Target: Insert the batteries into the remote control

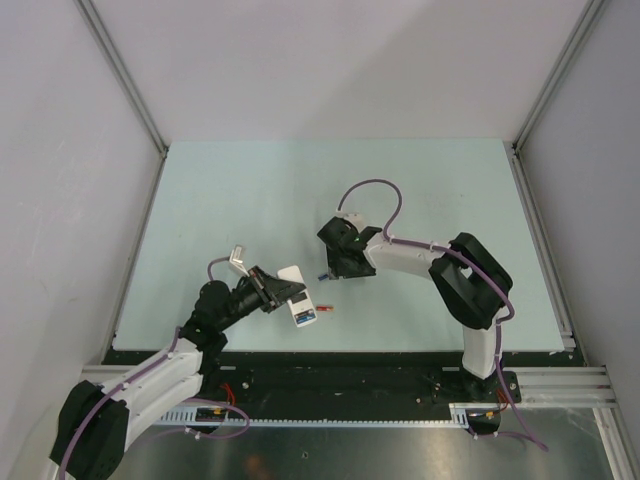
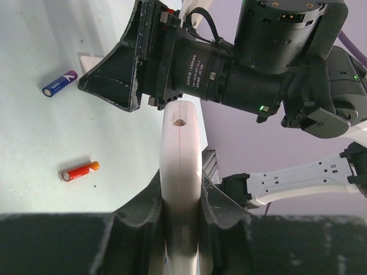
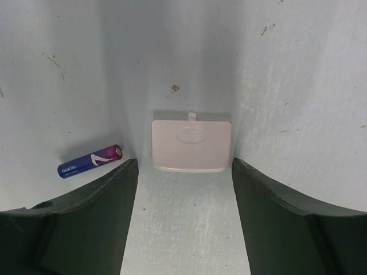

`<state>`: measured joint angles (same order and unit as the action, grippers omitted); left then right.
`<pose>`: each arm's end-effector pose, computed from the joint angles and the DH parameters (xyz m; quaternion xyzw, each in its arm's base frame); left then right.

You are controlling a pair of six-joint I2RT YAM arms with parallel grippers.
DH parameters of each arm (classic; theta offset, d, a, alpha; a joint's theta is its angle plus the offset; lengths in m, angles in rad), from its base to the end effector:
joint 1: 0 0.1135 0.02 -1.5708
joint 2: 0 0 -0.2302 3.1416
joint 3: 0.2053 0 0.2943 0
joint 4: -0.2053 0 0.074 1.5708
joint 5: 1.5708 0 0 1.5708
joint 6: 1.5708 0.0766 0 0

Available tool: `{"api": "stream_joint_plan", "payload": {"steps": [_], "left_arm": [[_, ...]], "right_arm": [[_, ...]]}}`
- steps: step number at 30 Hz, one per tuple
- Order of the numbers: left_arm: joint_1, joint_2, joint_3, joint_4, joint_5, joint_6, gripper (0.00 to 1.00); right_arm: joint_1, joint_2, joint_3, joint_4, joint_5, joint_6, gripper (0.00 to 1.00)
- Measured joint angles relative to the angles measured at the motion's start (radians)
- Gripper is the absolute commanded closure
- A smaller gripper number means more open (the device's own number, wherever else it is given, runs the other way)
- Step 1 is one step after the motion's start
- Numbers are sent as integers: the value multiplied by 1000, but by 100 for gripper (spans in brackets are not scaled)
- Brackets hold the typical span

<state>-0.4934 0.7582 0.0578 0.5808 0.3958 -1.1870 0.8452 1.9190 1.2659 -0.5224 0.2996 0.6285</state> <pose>0.2110 -0.1470 0.1147 -0.1266 0.7342 -0.5827 0.3246 0.2960 0.2996 0.0666 -0.0757 0.9670 0.0221 0.2421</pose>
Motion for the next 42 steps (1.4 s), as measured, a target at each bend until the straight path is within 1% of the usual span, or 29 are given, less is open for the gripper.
{"api": "stream_joint_plan", "payload": {"steps": [20, 22, 27, 30, 35, 40, 42], "left_arm": [[0, 0, 0, 0, 0, 0, 100], [0, 1, 0, 0, 0, 0, 100], [0, 1, 0, 0, 0, 0, 100], [0, 1, 0, 0, 0, 0, 100], [0, 10, 0, 0, 0, 1, 100], [0, 20, 0, 0, 0, 1, 100], [0, 21, 0, 0, 0, 1, 100]], "right_arm": [[8, 0, 4, -12, -25, -36, 37], [7, 0, 4, -13, -29, -42, 37], [-3, 0, 5, -16, -38, -53, 30], [-6, 0, 5, -19, -42, -53, 30], [-7, 0, 6, -20, -43, -52, 33], [-8, 0, 7, -27, -42, -40, 43], [-11, 0, 8, -30, -42, -34, 45]]}}
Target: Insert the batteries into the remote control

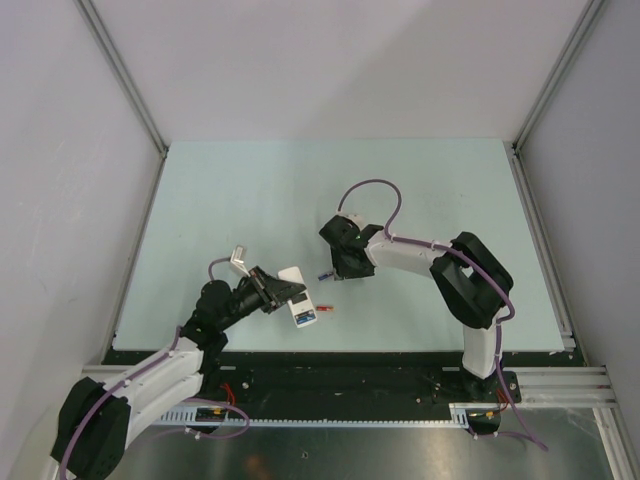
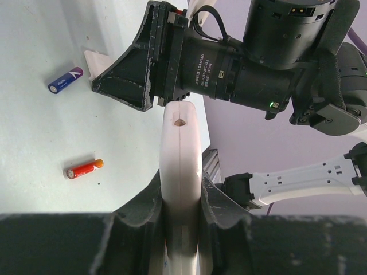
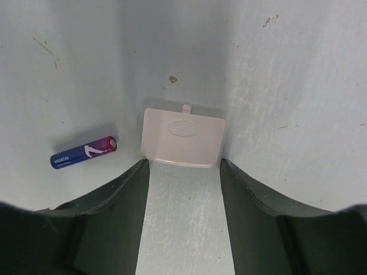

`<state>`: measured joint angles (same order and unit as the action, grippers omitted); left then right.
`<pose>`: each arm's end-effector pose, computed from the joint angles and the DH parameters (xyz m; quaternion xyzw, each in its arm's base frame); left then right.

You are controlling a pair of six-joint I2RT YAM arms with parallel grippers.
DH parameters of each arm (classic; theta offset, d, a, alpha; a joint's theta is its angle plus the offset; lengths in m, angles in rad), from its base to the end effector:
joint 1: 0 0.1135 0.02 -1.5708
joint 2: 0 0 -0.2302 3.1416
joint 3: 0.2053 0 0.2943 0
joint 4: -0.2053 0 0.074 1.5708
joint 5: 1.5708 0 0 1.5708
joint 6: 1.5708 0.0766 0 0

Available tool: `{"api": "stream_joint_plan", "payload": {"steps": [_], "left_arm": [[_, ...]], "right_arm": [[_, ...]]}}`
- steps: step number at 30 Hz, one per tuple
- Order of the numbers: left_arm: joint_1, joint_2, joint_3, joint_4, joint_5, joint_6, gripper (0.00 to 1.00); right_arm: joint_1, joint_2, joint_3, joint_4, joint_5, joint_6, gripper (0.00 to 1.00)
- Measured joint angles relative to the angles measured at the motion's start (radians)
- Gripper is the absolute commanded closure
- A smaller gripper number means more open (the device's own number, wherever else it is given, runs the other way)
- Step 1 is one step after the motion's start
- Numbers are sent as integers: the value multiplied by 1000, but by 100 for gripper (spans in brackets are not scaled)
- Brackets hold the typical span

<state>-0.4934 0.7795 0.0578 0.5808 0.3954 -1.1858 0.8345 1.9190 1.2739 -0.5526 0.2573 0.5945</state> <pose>0.2110 -0.1470 0.1097 -0.1301 0.7402 -0.5775 0.3188 0.2957 0.2972 0.0667 -0.0930 0.9704 0.0253 0.2216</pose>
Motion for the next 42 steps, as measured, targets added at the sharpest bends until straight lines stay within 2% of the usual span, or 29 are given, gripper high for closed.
{"api": "stream_joint_plan", "payload": {"steps": [7, 12, 15, 16, 19, 22, 28, 42], "left_arm": [[0, 0, 0, 0, 0, 0, 100], [0, 0, 0, 0, 0, 0, 100], [0, 0, 0, 0, 0, 0, 100], [0, 0, 0, 0, 0, 0, 100], [0, -1, 0, 0, 0, 0, 100], [0, -2, 0, 0, 0, 0, 100], [0, -2, 0, 0, 0, 0, 100], [0, -10, 0, 0, 1, -1, 100]], "right_arm": [[-2, 0, 0, -5, 0, 8, 59], [-2, 0, 0, -5, 0, 8, 62], [-1, 0, 1, -5, 0, 8, 46], [0, 0, 1, -4, 0, 9, 37], [3, 0, 2, -5, 2, 11, 24], [13, -1, 2, -5, 8, 17, 19], [16, -1, 2, -5, 21, 75, 18], [11, 0, 7, -19, 71, 348, 22]]}}
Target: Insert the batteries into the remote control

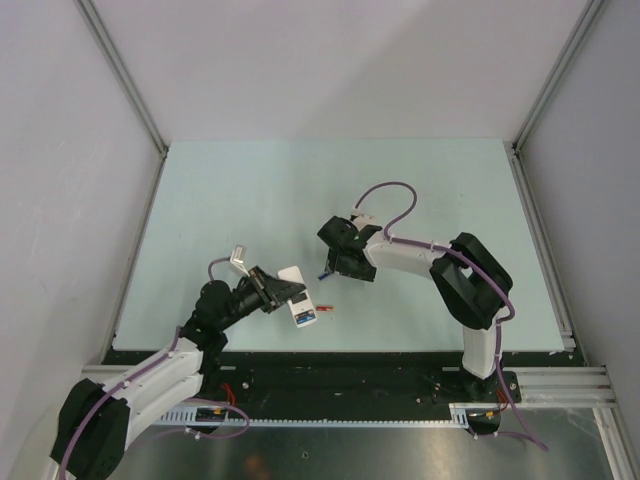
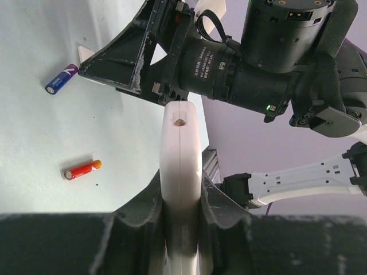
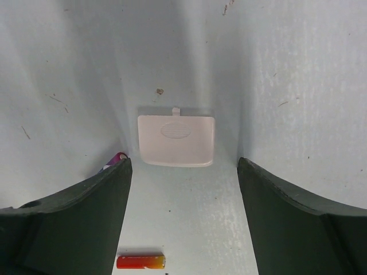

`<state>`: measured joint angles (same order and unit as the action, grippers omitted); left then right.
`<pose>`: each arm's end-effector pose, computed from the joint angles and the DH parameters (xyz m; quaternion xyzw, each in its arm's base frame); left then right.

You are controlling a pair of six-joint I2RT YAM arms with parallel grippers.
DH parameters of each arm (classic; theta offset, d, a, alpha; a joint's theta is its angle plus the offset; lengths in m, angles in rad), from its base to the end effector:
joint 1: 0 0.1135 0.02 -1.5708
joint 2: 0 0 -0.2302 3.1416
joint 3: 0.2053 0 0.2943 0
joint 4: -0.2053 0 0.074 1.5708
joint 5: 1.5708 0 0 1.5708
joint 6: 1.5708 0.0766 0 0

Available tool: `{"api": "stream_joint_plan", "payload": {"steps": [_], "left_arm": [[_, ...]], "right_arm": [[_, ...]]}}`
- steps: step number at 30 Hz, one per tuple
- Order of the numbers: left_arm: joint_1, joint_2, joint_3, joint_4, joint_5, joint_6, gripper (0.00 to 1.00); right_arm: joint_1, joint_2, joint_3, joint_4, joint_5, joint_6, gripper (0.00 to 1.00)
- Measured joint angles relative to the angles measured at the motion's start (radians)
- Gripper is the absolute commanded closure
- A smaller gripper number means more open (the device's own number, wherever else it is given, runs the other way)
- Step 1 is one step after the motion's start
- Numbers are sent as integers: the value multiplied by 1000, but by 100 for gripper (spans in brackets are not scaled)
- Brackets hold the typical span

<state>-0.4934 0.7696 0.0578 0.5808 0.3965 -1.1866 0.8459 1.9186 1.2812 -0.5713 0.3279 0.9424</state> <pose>0.2110 -0.1470 0.1120 -0.1283 0.7374 -0.5802 0.3212 0.2954 0.2963 0.0697 0.0762 0.9679 0.0380 0.2364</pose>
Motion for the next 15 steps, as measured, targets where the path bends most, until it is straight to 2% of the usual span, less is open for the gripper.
{"api": "stream_joint_plan", "payload": {"steps": [15], "left_arm": [[0, 0, 0, 0, 8, 0, 100]], "right_arm": [[22, 59, 72, -87, 62, 71, 28]]}}
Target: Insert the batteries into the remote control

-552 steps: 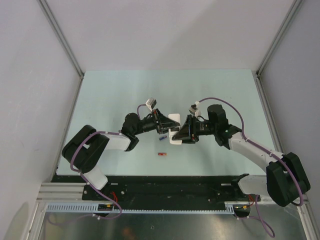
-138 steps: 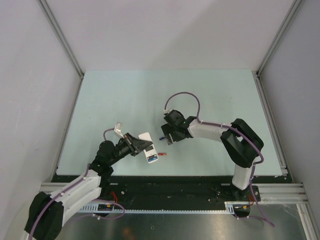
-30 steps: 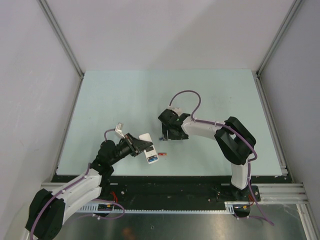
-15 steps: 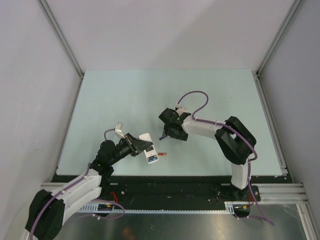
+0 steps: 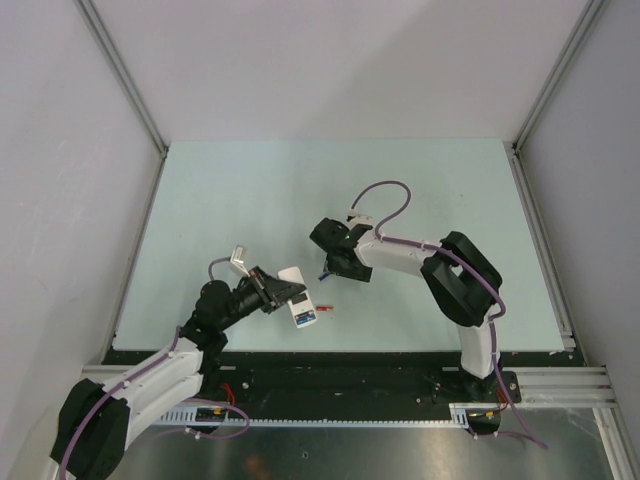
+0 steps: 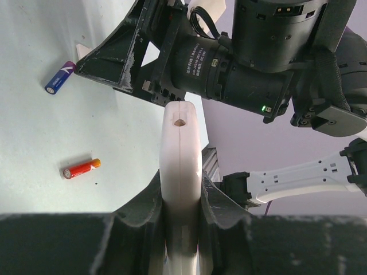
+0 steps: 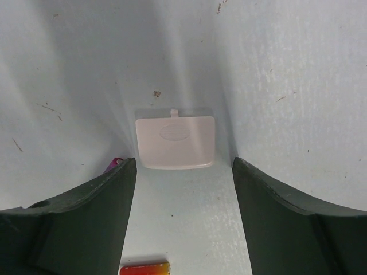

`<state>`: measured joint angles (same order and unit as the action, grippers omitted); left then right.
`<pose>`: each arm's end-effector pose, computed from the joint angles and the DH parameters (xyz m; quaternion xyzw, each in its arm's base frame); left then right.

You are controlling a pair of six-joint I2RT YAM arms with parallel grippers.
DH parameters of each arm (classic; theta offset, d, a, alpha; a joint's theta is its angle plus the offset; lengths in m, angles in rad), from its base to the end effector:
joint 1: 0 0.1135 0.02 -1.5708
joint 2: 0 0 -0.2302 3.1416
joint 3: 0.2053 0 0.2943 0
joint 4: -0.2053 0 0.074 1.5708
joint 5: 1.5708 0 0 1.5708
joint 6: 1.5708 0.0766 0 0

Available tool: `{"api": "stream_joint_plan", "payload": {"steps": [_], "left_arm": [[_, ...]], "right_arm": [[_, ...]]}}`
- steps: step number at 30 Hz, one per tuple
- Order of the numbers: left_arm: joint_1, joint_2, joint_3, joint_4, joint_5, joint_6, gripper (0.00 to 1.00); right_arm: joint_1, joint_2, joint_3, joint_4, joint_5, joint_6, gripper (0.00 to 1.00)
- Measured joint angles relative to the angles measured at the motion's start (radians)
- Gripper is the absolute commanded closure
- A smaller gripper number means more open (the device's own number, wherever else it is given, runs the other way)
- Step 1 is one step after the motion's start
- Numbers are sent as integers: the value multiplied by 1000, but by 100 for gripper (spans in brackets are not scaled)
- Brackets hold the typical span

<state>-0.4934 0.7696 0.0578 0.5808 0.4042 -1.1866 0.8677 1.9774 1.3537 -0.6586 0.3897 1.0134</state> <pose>0.2105 -0.1474 0.1120 -0.1257 0.7377 -0.5817 0.3187 0.2945 0.3025 0.0665 0.0984 0.9663 0.0010 0.2379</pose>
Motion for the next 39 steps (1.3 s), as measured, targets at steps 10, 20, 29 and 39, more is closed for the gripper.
{"api": "stream_joint_plan", "payload": {"steps": [10, 20, 29, 39], "left_arm": [[0, 0, 0, 0, 1, 0, 100], [0, 0, 0, 0, 2, 0, 100], [0, 0, 0, 0, 2, 0, 100], [0, -13, 0, 0, -2, -2, 100]], "right_arm": [[5, 13, 12, -20, 22, -21, 36], [5, 23, 16, -13, 20, -43, 44], [8, 29, 16, -8, 14, -68, 50], [9, -6, -16, 37, 19, -135, 64]]}}
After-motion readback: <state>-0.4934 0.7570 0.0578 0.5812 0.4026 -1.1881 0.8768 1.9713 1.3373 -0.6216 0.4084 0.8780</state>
